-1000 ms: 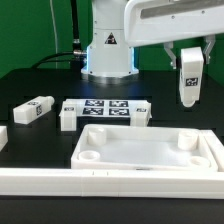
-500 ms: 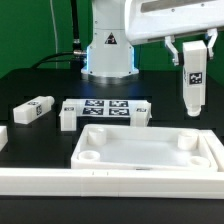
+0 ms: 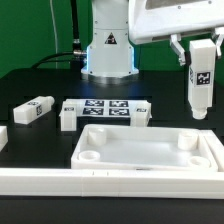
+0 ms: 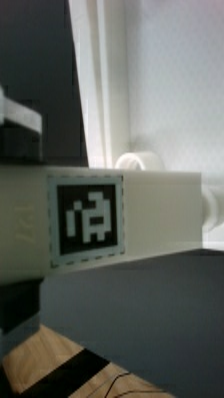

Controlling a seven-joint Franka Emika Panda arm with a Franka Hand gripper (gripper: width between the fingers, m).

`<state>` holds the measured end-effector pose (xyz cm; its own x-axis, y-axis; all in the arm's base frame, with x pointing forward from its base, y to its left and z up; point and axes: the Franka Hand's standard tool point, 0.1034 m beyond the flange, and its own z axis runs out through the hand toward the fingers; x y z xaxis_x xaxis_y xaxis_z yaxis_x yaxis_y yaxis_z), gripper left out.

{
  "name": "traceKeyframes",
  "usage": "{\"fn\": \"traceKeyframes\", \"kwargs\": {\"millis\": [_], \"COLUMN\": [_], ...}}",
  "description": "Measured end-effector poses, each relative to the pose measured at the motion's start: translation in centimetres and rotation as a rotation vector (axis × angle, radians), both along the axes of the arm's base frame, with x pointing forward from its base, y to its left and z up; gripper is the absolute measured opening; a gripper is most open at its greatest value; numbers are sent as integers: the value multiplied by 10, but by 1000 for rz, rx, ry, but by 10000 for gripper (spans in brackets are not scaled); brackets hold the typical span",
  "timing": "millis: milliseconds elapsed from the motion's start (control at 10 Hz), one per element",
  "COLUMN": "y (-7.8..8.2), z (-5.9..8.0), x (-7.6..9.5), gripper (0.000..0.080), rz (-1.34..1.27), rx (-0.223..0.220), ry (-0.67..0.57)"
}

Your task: Assemble desk

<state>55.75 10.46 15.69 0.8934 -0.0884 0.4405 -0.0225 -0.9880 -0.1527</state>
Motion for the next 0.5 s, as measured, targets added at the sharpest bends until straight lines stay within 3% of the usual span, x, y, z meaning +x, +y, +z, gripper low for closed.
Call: {"fn": "traceKeyframes", "kwargs": {"millis": [200,300,500], "y": [7,2,-1], "z": [-11,-13,-8], "x": [-1,4,17], "gripper": [290,290,290], "rz": [26,49,67], "rx": [-19,-39,-56], "ry": [-43,-43,-70]}}
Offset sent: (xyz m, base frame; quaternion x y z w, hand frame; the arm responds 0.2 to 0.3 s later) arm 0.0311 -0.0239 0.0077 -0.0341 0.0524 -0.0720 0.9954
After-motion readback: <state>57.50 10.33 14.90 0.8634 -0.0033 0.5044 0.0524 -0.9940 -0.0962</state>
